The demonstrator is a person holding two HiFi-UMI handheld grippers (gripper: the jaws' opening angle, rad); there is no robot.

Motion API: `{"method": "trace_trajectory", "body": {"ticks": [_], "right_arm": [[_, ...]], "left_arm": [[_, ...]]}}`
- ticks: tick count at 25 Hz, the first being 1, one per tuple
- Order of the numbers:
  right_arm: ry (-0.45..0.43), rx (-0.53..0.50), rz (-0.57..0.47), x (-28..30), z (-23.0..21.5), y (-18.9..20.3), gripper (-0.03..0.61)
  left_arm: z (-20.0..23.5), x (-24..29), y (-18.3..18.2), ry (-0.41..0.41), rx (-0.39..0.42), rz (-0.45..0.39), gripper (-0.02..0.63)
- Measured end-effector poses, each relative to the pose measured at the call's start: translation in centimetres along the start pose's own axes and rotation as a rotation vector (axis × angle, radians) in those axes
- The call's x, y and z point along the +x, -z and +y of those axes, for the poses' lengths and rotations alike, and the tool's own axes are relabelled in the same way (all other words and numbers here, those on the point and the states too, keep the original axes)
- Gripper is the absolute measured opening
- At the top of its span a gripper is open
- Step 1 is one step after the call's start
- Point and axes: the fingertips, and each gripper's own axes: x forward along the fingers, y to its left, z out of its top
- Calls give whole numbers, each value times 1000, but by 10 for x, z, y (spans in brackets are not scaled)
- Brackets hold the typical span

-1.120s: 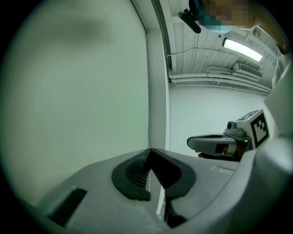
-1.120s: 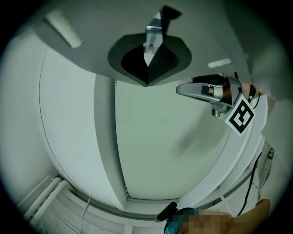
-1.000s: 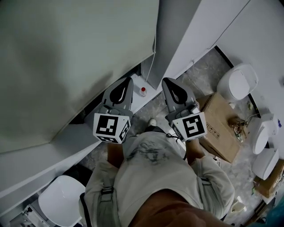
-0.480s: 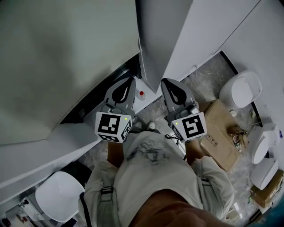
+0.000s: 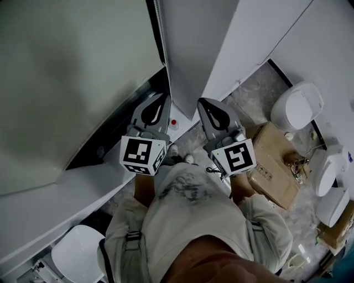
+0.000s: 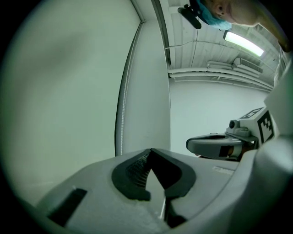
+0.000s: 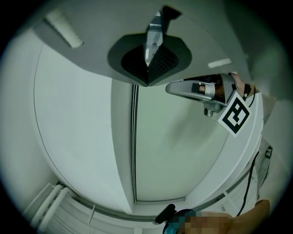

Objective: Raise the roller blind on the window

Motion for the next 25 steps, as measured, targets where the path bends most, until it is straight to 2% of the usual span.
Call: {"method": "trace_trajectory", "body": {"ticks": [14,25], "right_arm": [[111,-24,42,55,-13,8,11],[166,-11,78,84,-27,17,11]], "left_arm": [[53,54,0,107,-21,-6,6],[80,96,-6,144,6,-20,6]]}}
